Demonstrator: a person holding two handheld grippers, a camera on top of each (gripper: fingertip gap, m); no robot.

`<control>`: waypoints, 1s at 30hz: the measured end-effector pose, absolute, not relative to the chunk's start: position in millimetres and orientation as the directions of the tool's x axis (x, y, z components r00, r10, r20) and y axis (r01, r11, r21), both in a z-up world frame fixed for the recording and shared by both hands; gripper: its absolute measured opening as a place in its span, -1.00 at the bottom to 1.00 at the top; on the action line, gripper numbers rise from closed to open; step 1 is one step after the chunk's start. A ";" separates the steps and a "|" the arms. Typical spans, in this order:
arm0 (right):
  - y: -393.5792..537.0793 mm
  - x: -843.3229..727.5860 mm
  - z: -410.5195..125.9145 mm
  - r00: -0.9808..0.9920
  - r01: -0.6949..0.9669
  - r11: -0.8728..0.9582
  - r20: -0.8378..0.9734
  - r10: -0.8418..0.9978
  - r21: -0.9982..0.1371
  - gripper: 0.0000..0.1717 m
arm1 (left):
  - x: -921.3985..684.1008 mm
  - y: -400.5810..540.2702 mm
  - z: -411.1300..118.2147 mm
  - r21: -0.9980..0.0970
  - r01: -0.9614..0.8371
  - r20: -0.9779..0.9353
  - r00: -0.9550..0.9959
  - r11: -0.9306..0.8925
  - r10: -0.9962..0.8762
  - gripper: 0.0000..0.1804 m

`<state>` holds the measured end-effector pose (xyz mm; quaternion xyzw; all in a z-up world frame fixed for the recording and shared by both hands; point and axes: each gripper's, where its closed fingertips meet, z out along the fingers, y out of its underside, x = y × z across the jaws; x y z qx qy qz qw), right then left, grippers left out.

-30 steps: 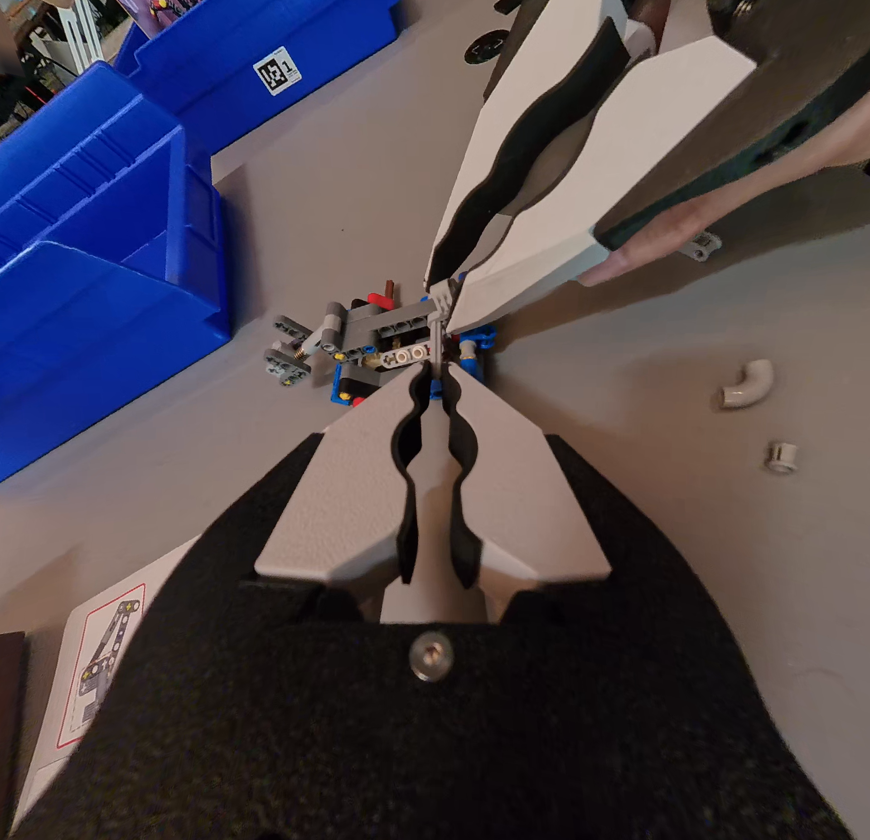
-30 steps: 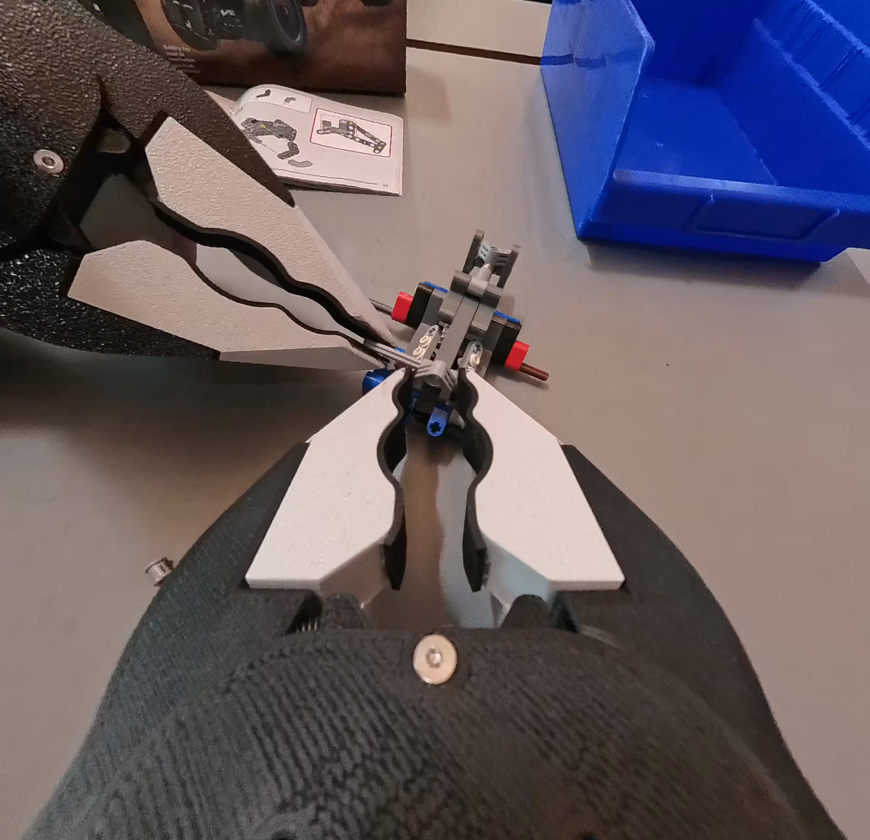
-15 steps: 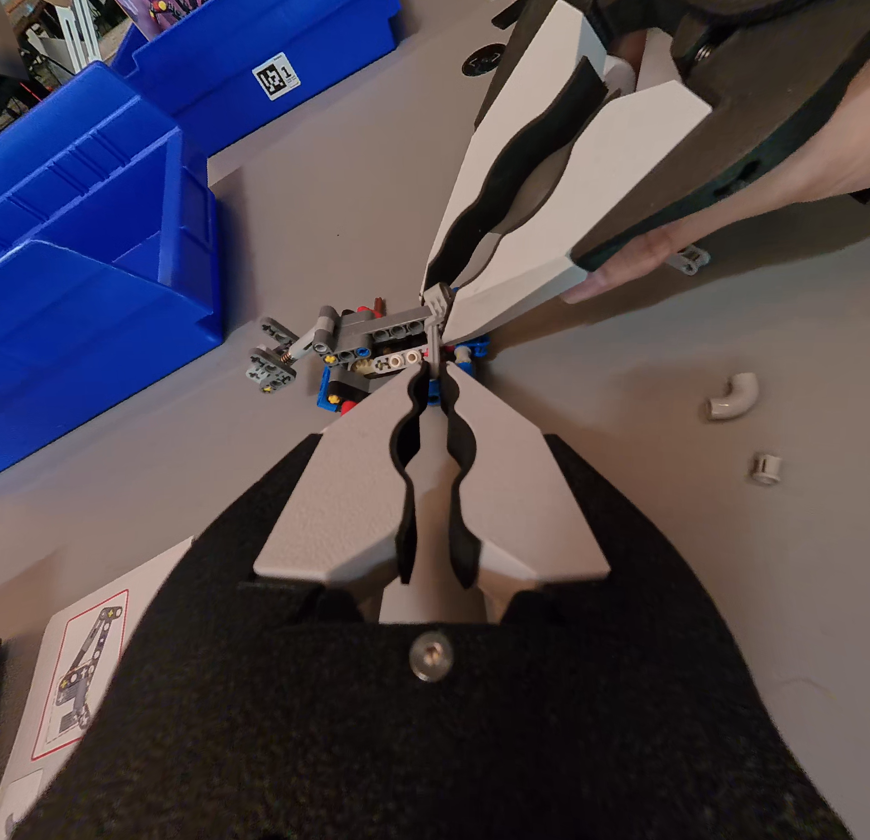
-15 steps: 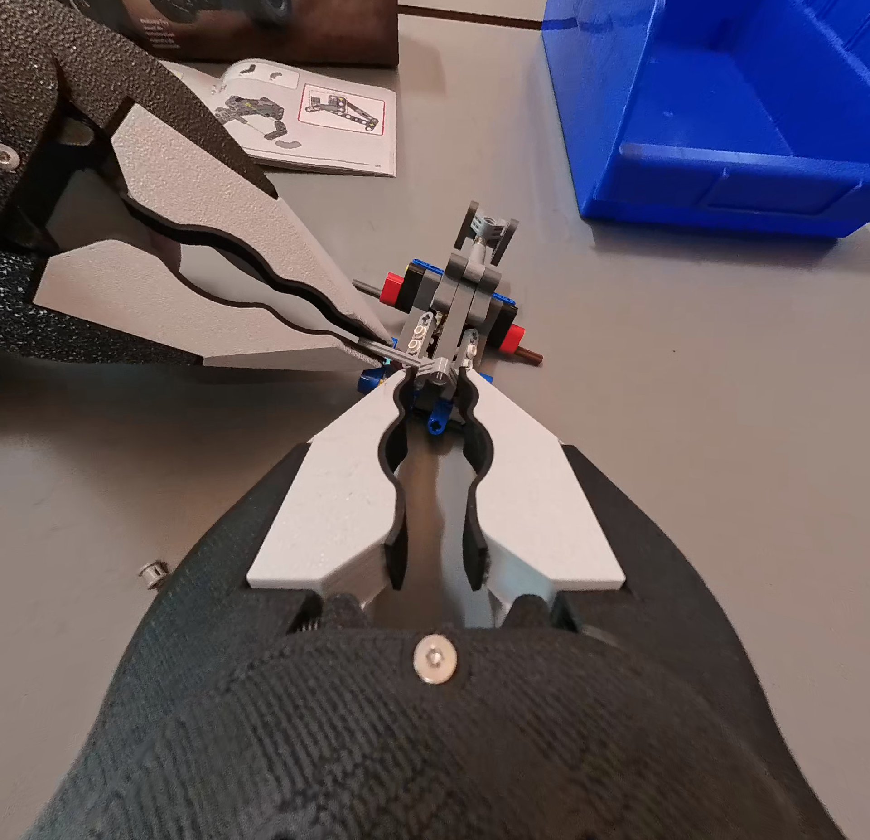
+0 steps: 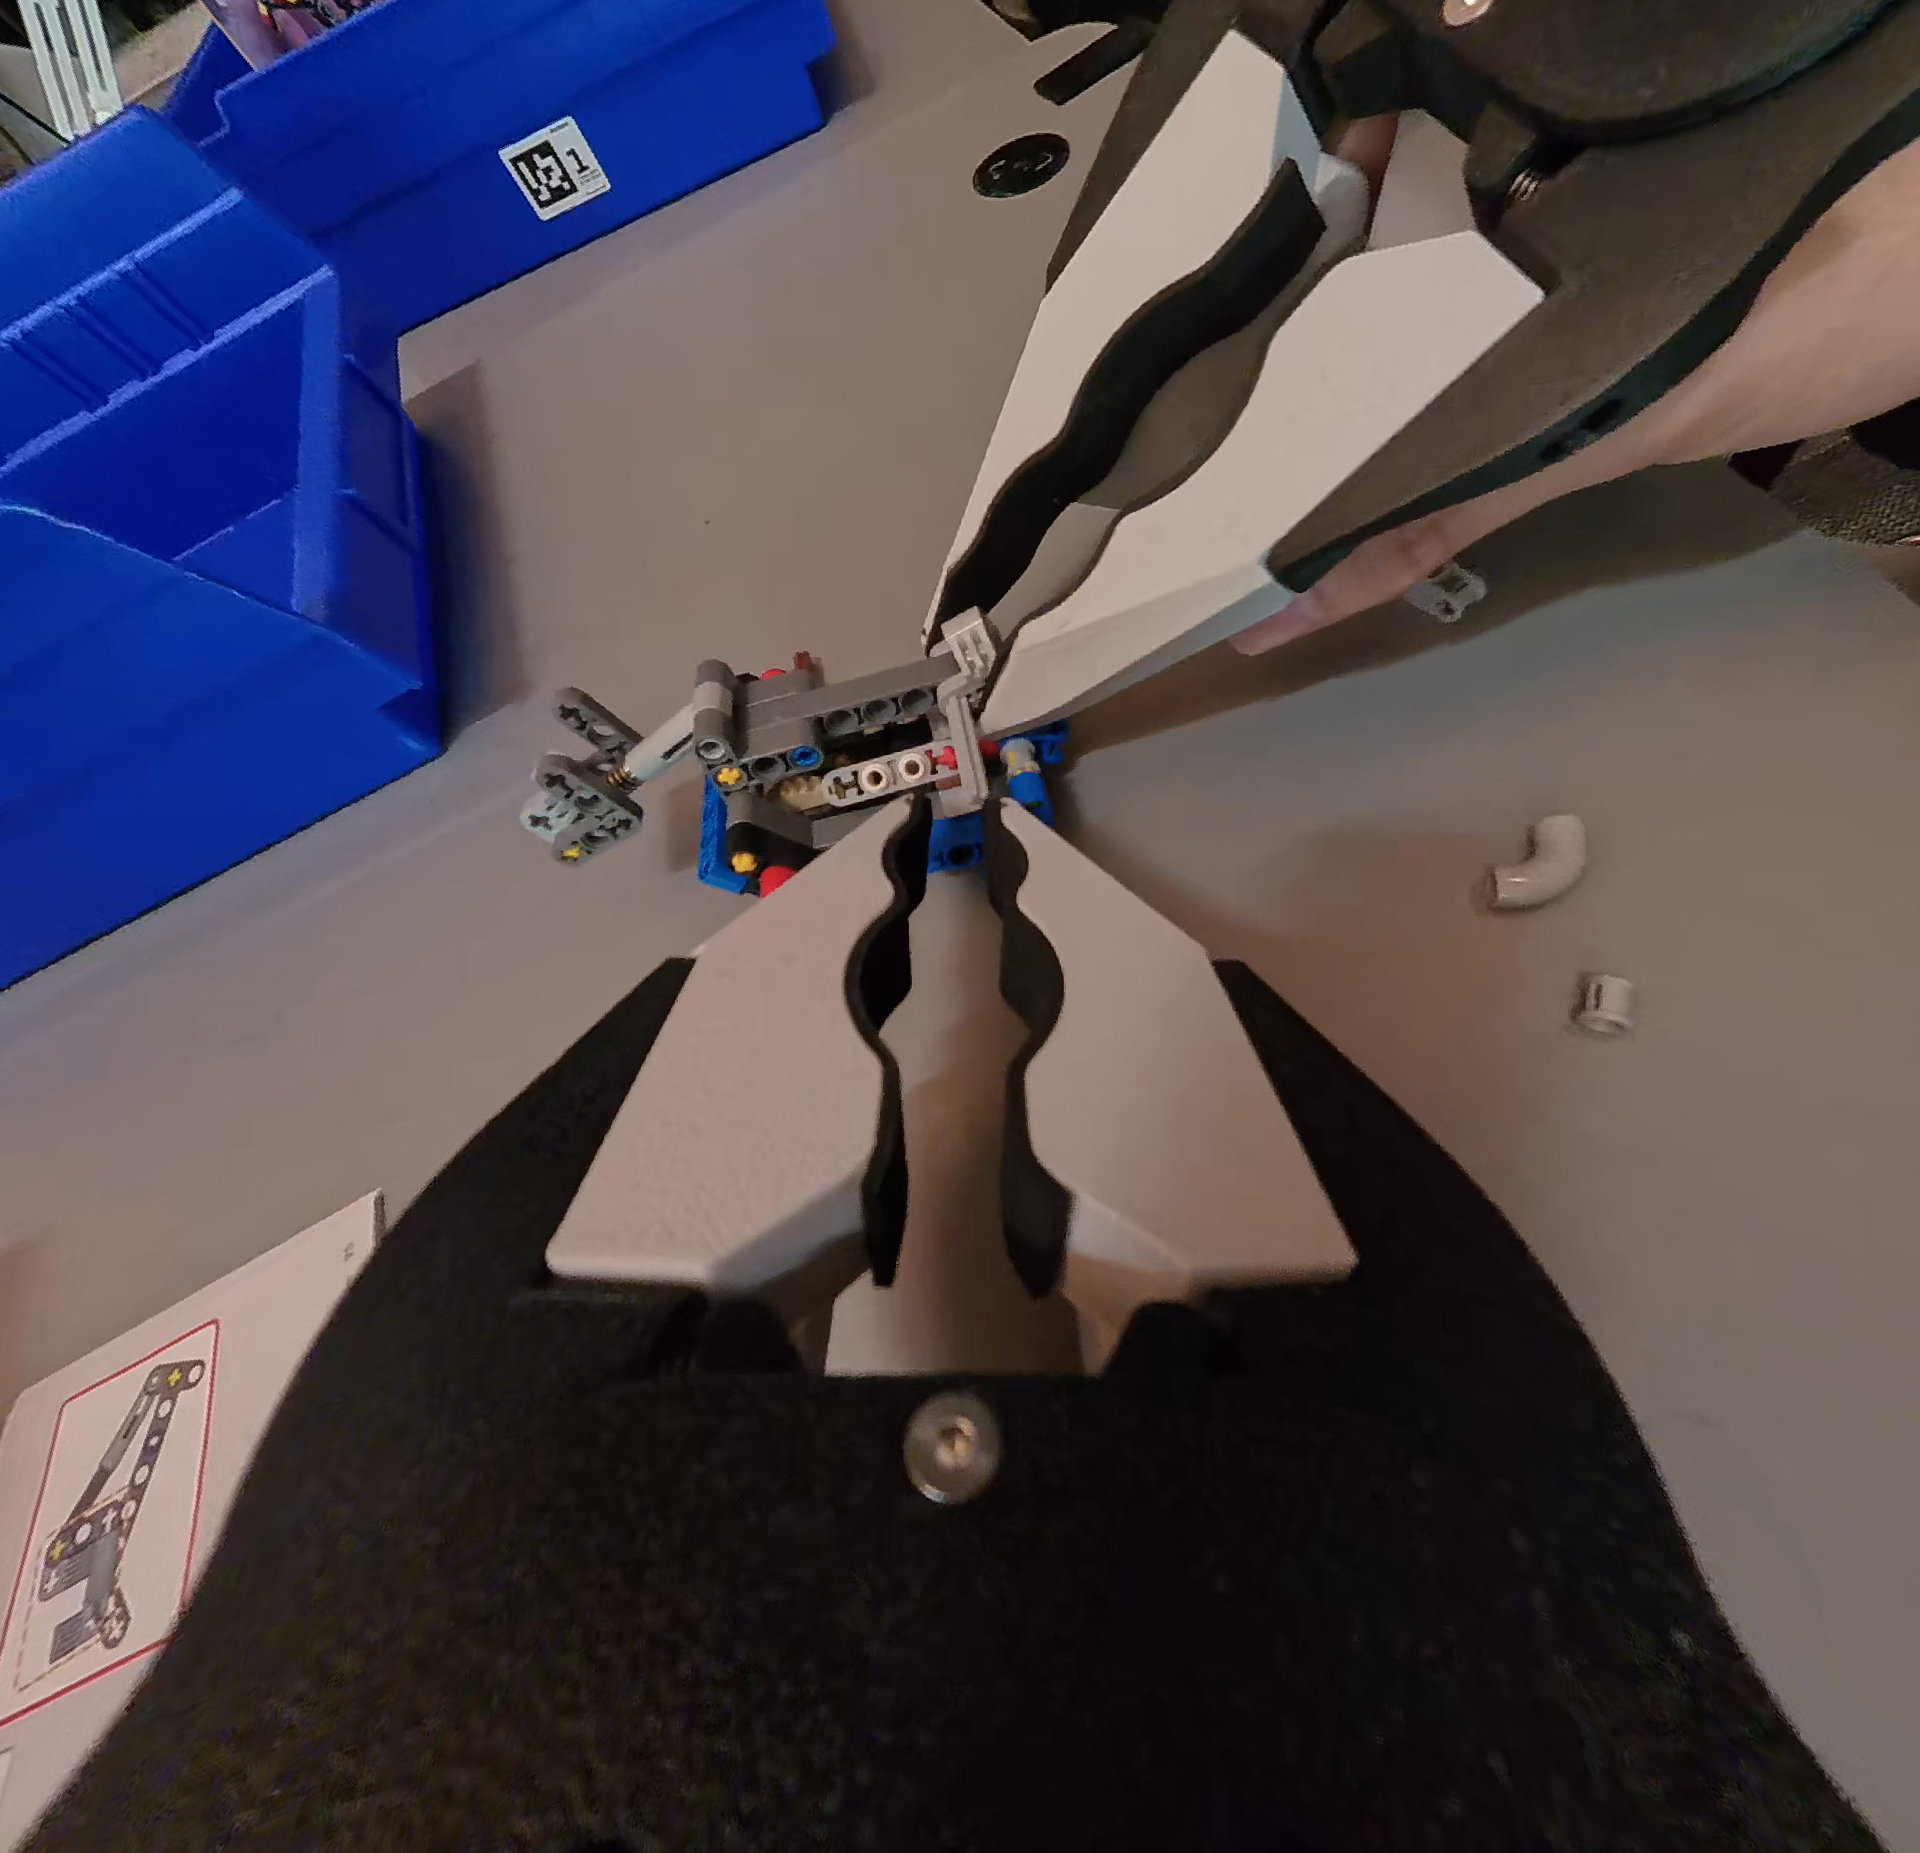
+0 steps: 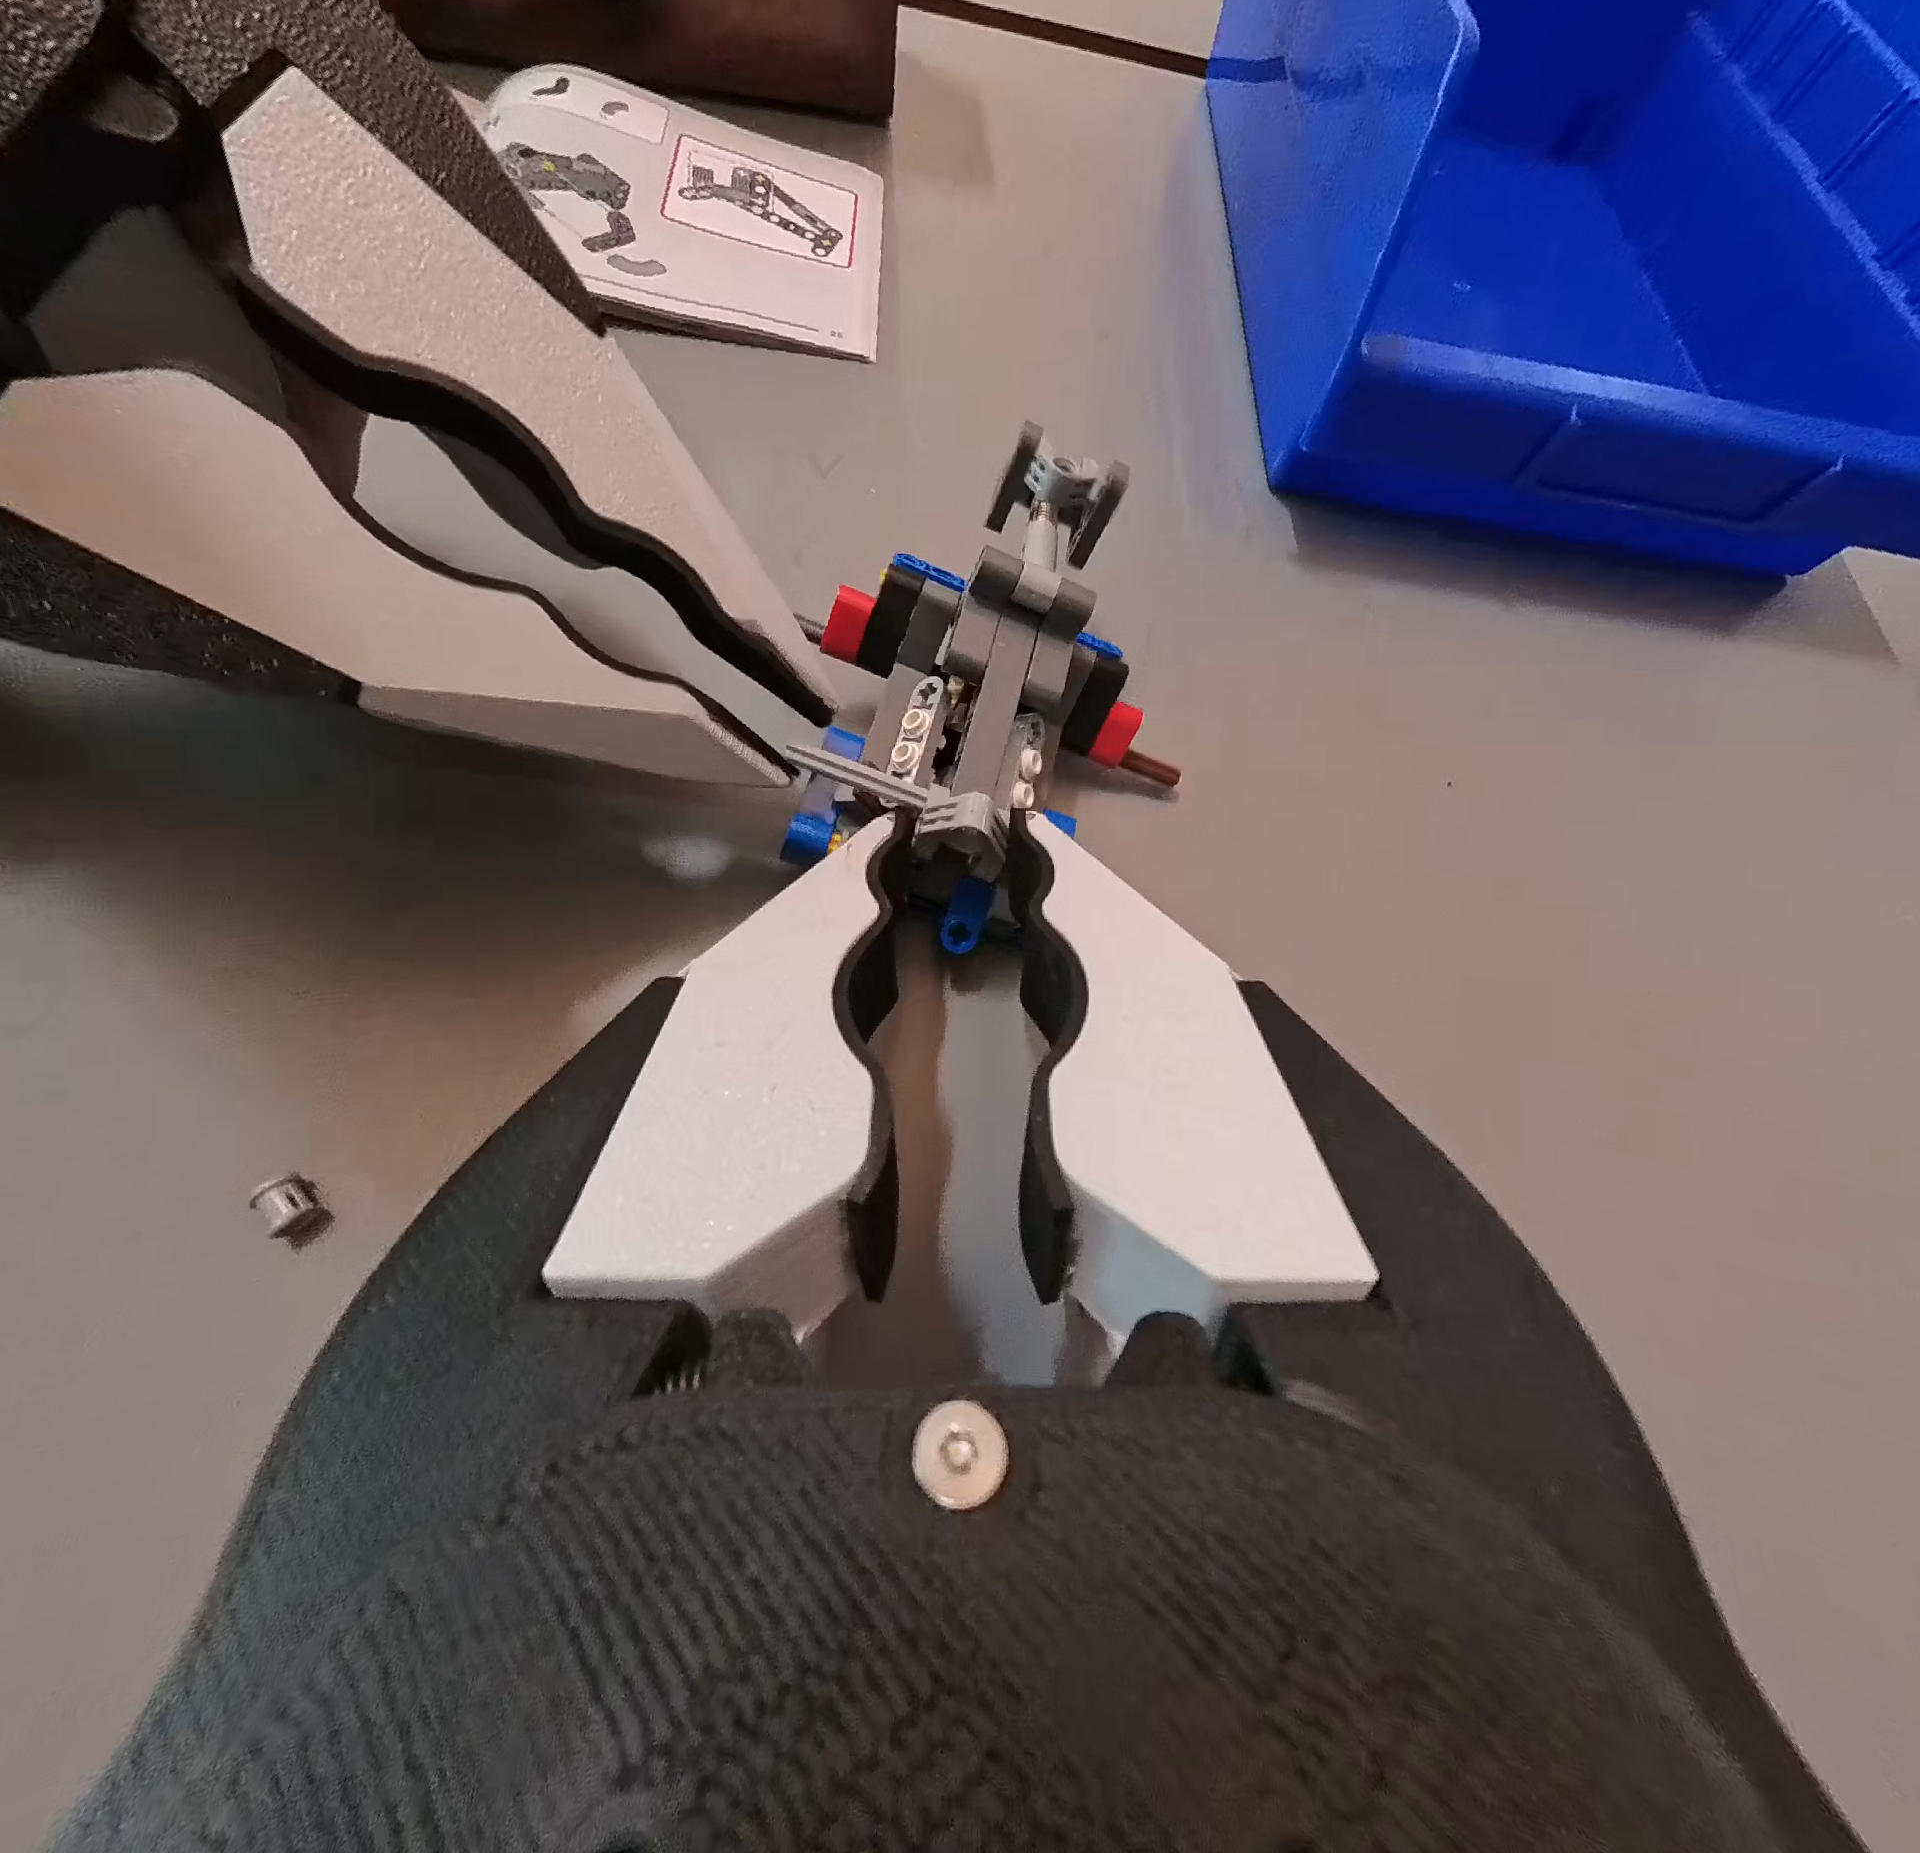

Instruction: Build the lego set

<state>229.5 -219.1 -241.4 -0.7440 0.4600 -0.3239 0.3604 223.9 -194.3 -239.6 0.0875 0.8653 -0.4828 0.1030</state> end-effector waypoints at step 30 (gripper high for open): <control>-218.4 225.3 -238.8 0.354 -0.382 -0.445 0.317 -0.880 -0.810 -0.81 | 217.8 -200.6 -241.6 -0.824 0.197 -0.206 -0.978 0.531 0.043 -0.99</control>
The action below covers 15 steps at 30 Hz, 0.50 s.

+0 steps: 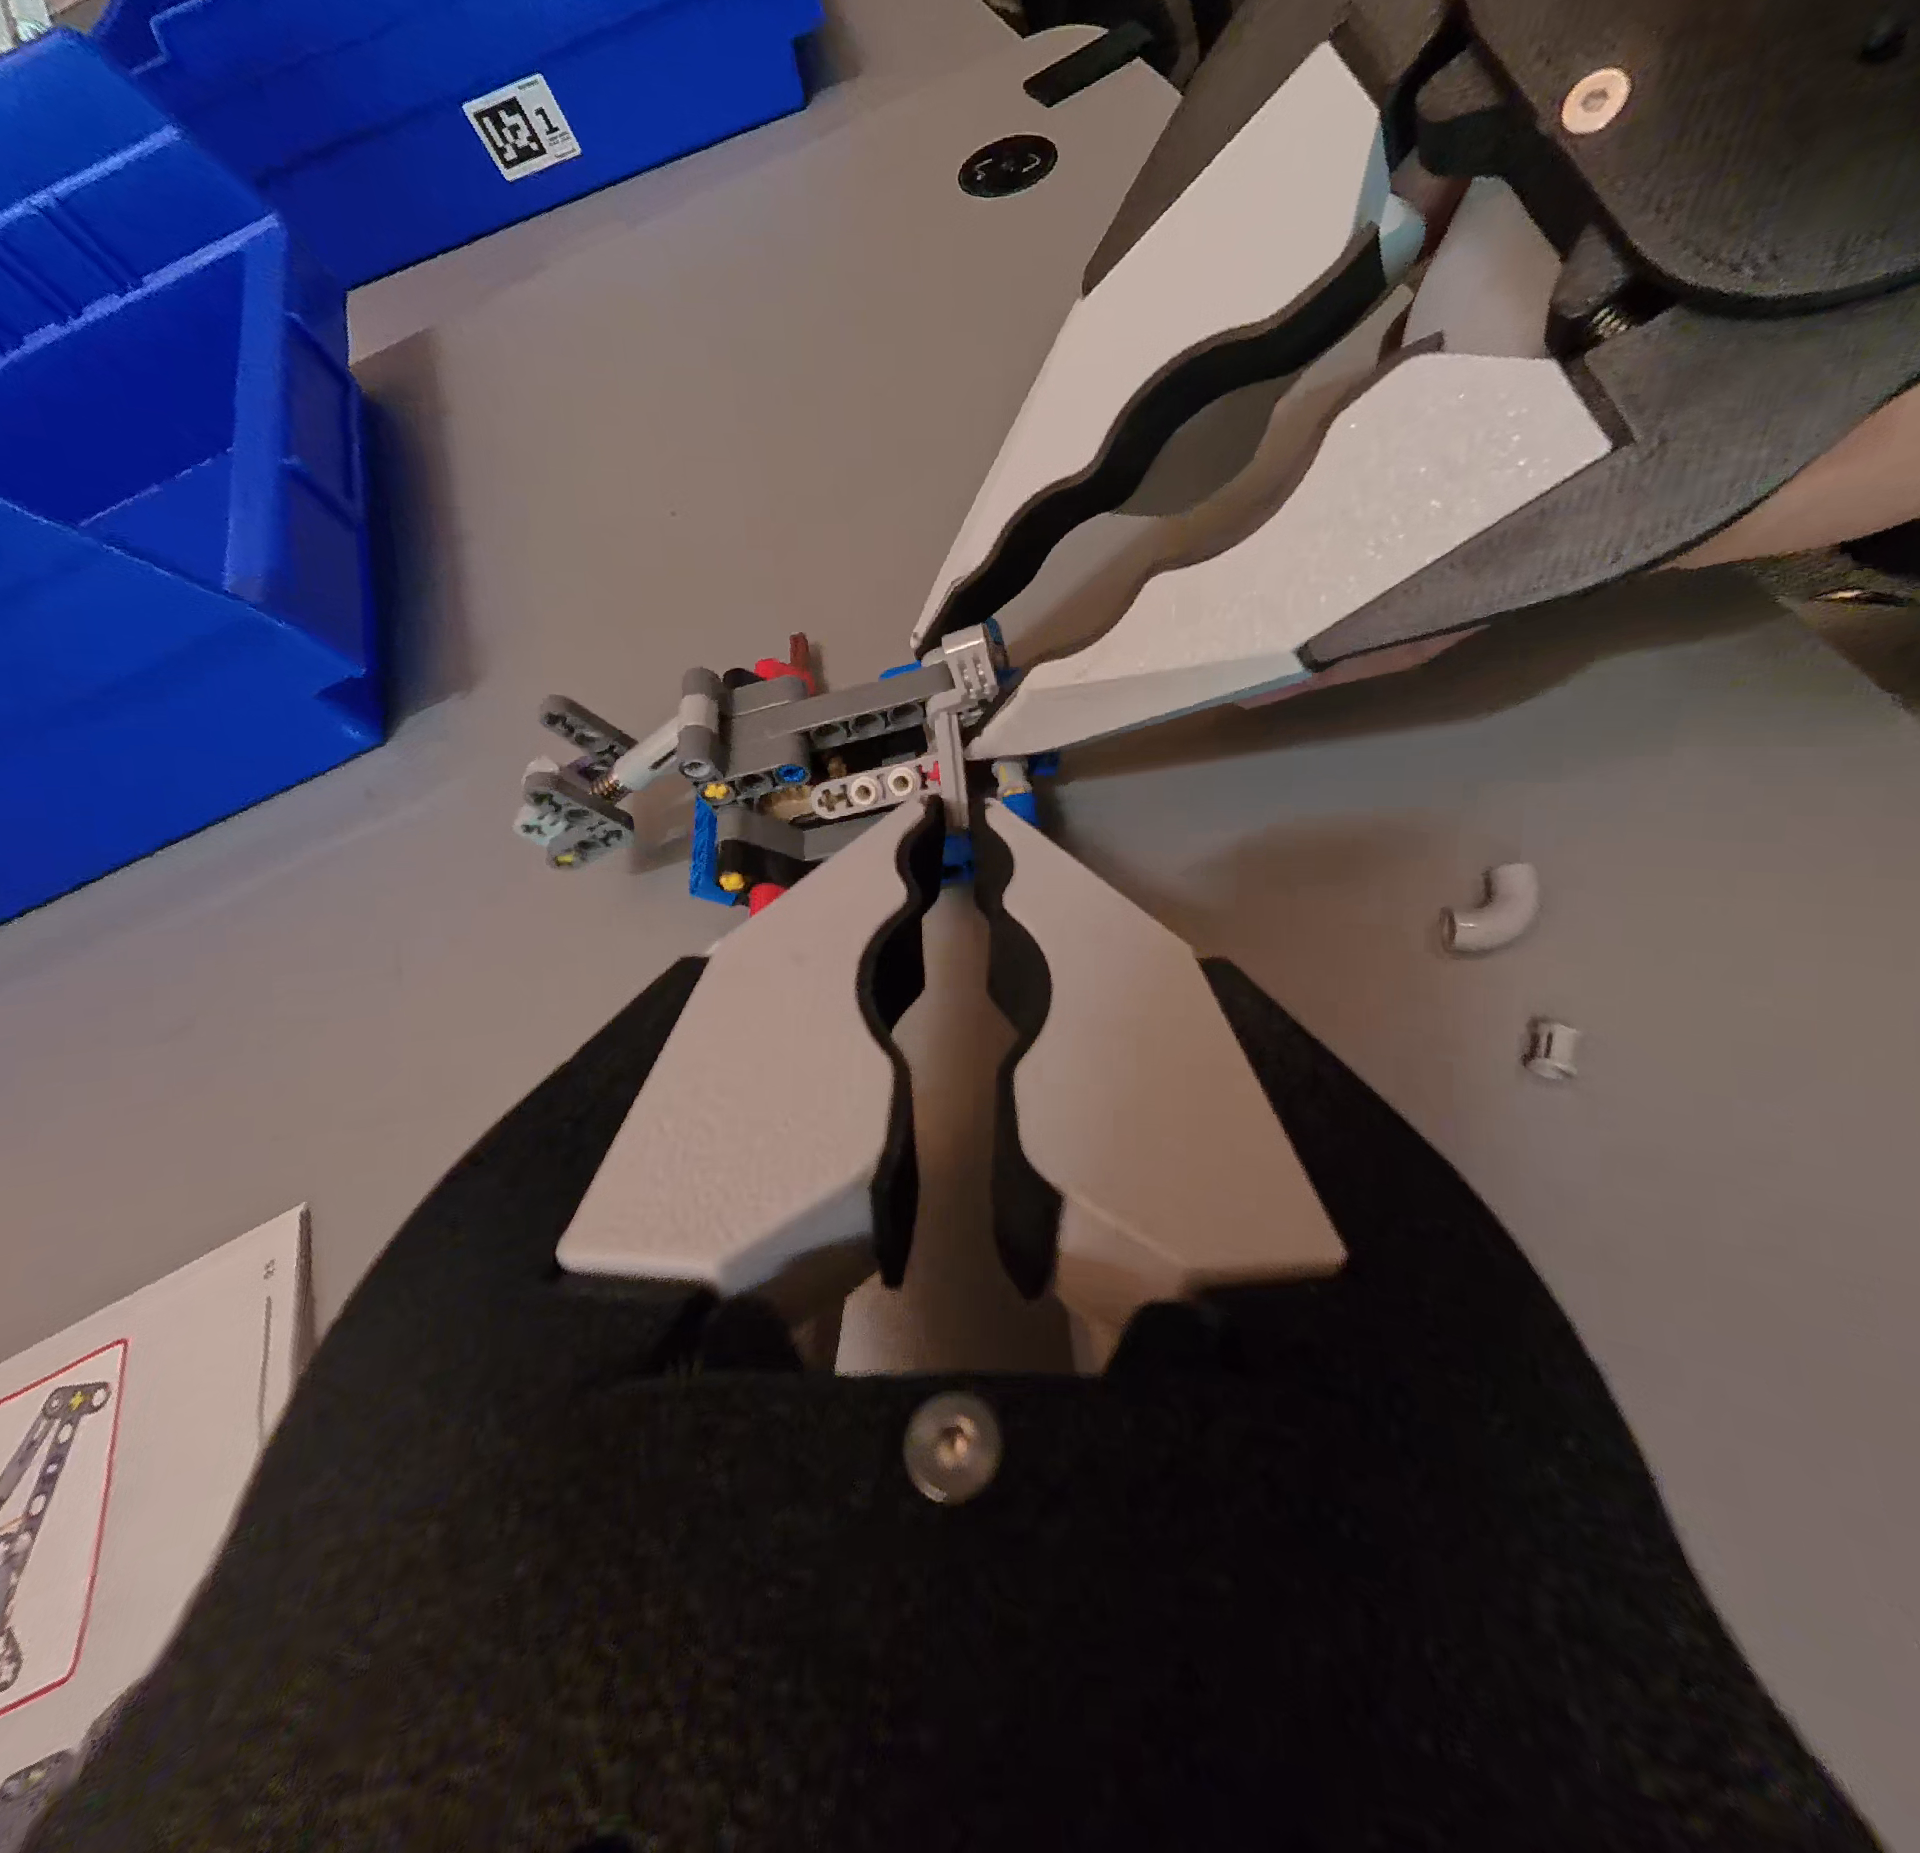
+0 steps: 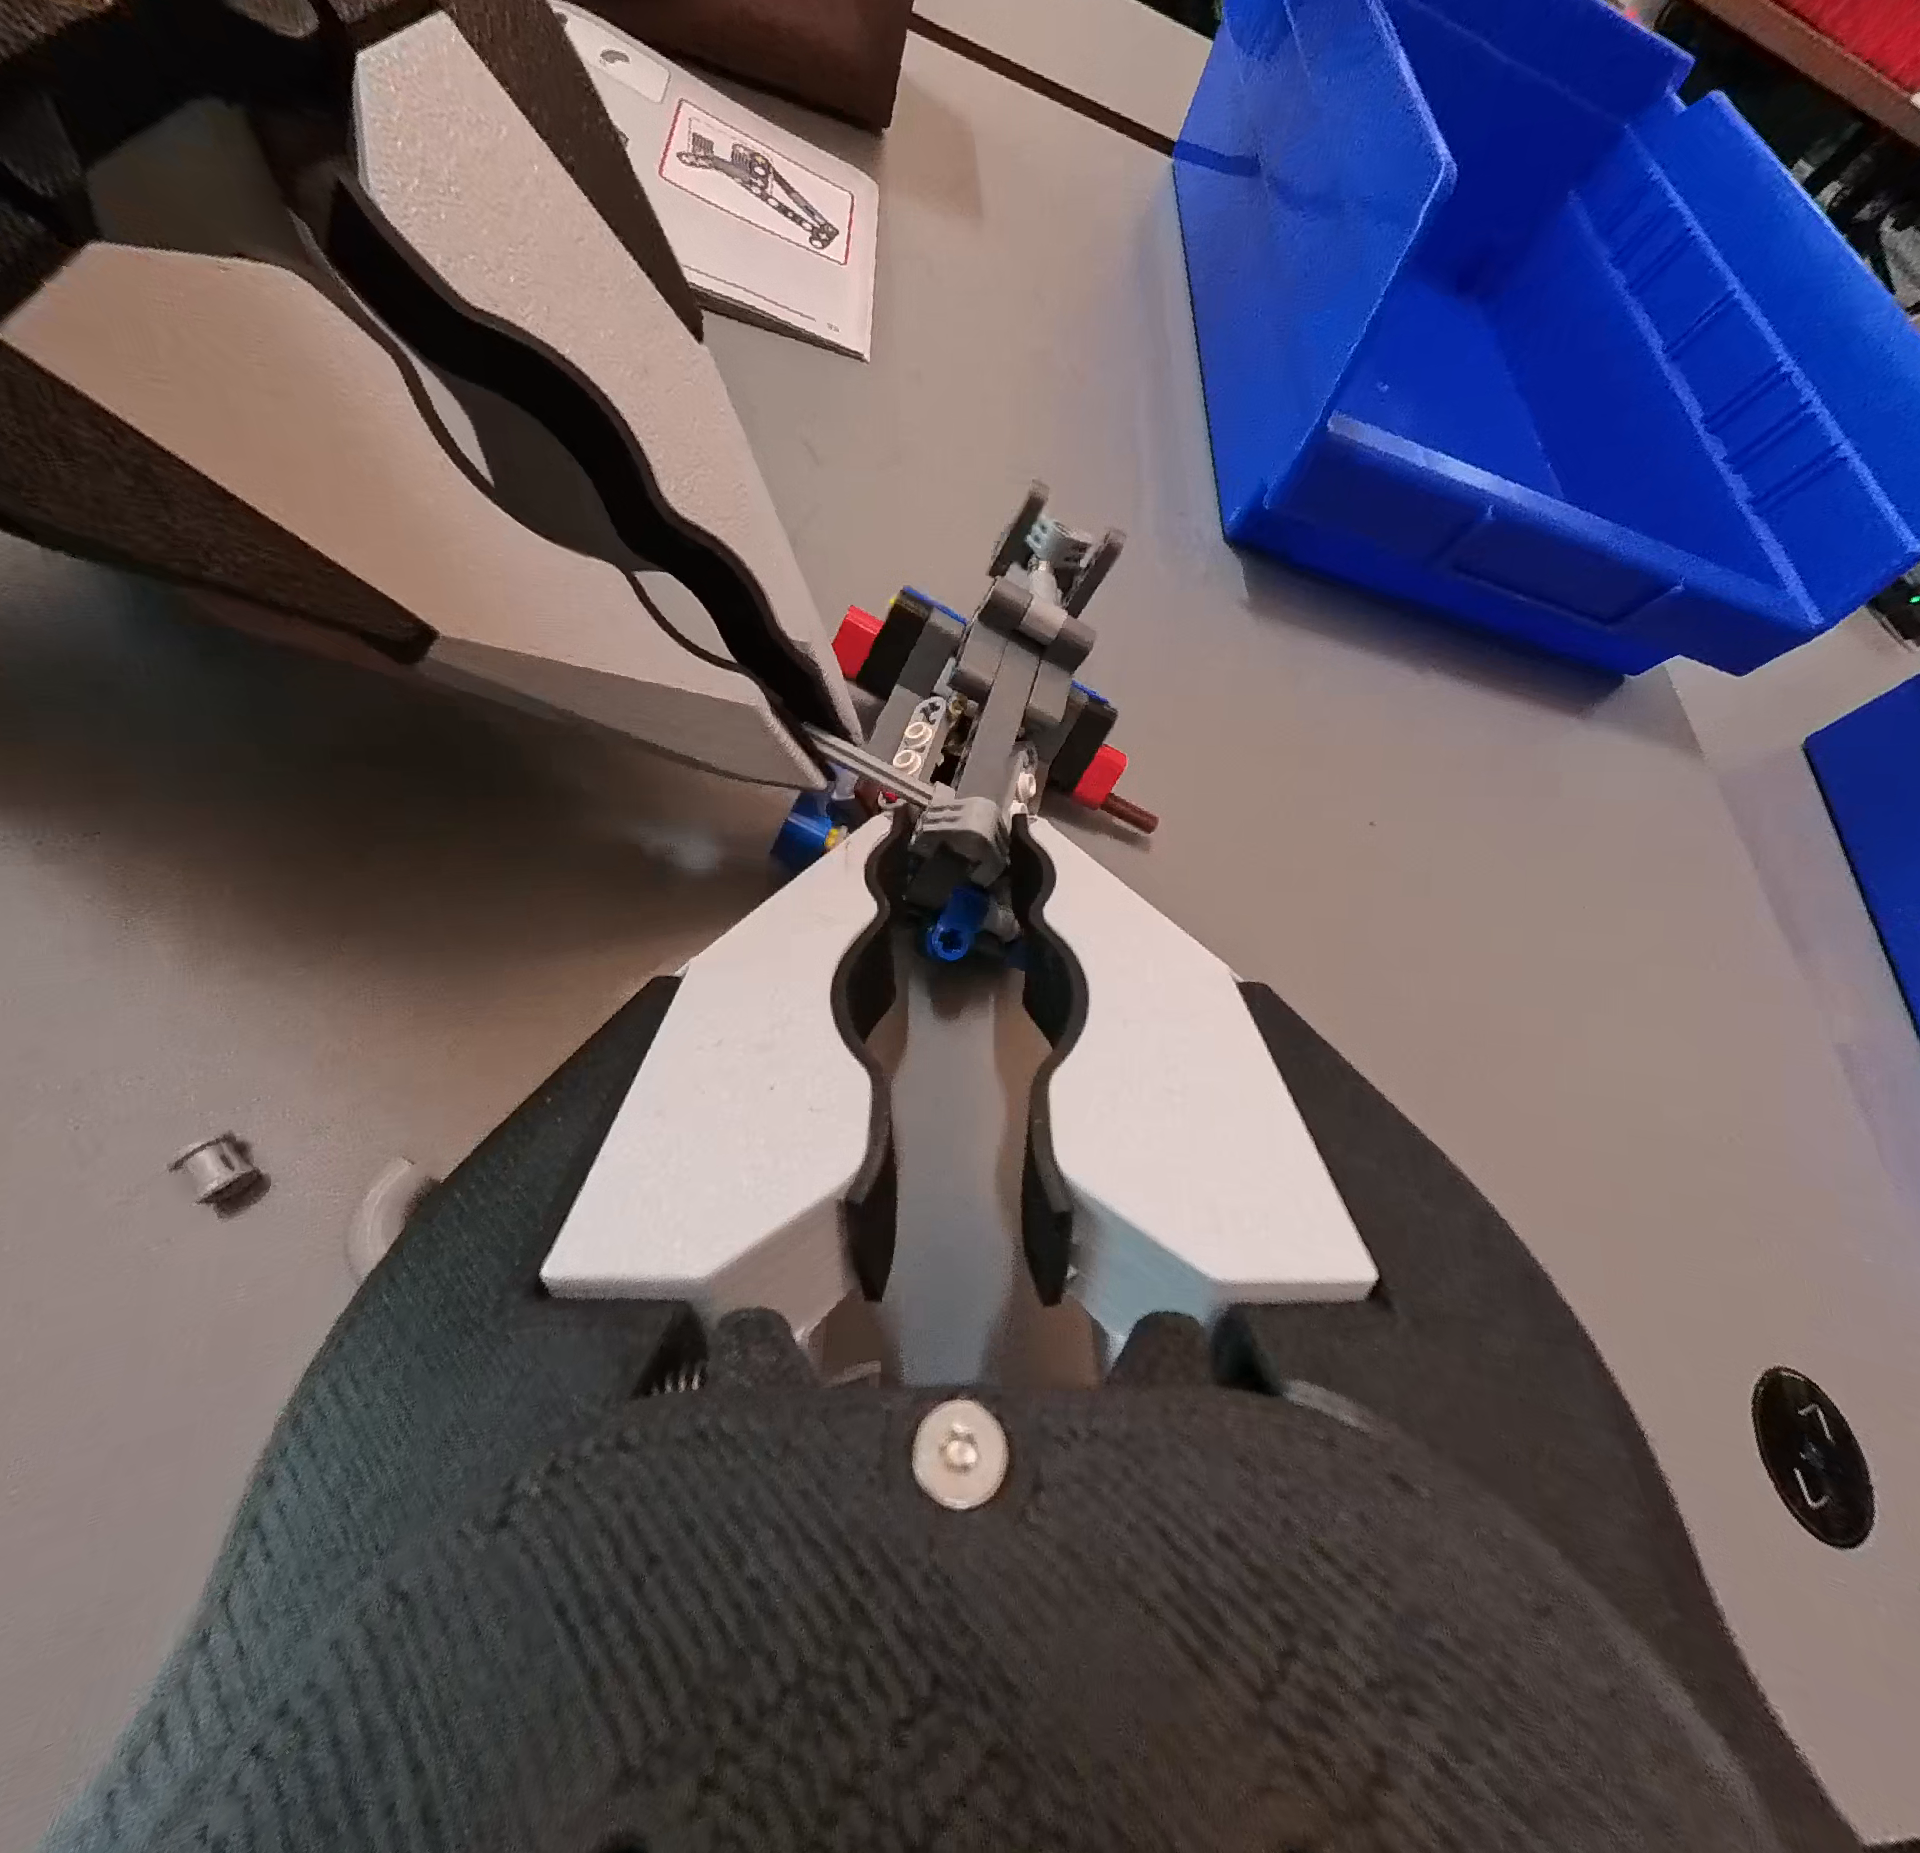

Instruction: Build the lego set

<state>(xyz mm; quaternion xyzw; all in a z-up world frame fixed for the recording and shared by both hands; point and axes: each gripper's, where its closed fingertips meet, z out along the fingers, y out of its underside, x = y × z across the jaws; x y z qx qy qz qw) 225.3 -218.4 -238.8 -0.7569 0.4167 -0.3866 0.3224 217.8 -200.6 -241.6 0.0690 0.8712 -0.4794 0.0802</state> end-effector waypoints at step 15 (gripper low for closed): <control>-221.5 219.6 -238.8 0.343 -0.422 -0.359 0.220 -0.913 -0.832 -0.82 | 222.9 -202.8 -238.6 -0.672 0.495 -0.564 -0.824 0.551 0.053 -0.99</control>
